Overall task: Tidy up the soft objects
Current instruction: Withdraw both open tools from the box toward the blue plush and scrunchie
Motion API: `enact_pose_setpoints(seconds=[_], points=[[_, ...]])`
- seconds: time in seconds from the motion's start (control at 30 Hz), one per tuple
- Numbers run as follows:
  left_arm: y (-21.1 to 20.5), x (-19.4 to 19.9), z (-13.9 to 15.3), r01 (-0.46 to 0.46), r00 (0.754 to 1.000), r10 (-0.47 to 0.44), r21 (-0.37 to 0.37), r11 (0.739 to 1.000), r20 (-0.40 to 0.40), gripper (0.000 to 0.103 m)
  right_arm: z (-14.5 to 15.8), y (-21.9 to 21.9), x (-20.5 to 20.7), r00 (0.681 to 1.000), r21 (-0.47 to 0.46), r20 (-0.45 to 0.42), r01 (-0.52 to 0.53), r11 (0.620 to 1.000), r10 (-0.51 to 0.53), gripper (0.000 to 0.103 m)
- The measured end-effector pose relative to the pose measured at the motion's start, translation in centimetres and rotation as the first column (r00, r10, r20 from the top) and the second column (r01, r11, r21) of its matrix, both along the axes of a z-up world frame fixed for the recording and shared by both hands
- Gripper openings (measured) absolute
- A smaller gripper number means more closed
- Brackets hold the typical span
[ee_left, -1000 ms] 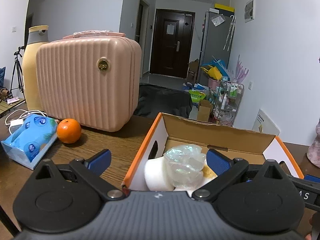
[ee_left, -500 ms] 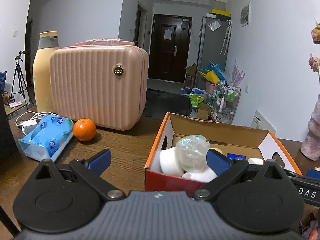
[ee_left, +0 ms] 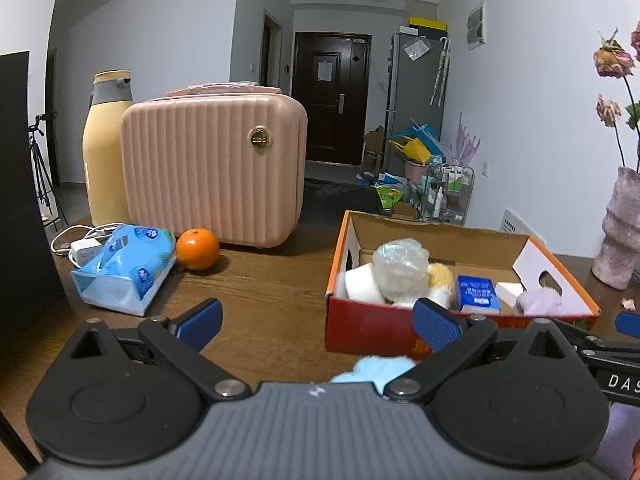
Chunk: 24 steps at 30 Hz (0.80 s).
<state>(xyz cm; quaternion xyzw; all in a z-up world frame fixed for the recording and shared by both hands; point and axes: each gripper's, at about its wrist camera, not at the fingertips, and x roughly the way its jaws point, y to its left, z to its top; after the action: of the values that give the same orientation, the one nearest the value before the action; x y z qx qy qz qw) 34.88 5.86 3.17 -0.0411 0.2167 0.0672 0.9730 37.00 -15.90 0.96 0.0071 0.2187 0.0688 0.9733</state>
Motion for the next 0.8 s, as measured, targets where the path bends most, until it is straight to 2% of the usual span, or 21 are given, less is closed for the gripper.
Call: enact_pose_setpoints(seconds=[0.8], points=[[4.5,-8.2,-1.5,0.045,0.999,-0.045,0.010,0.999,-0.019,0.103,-1.2,3.5,-7.4,0.995,-0.026,0.018,-0.093,0.995,0.094,0.103]])
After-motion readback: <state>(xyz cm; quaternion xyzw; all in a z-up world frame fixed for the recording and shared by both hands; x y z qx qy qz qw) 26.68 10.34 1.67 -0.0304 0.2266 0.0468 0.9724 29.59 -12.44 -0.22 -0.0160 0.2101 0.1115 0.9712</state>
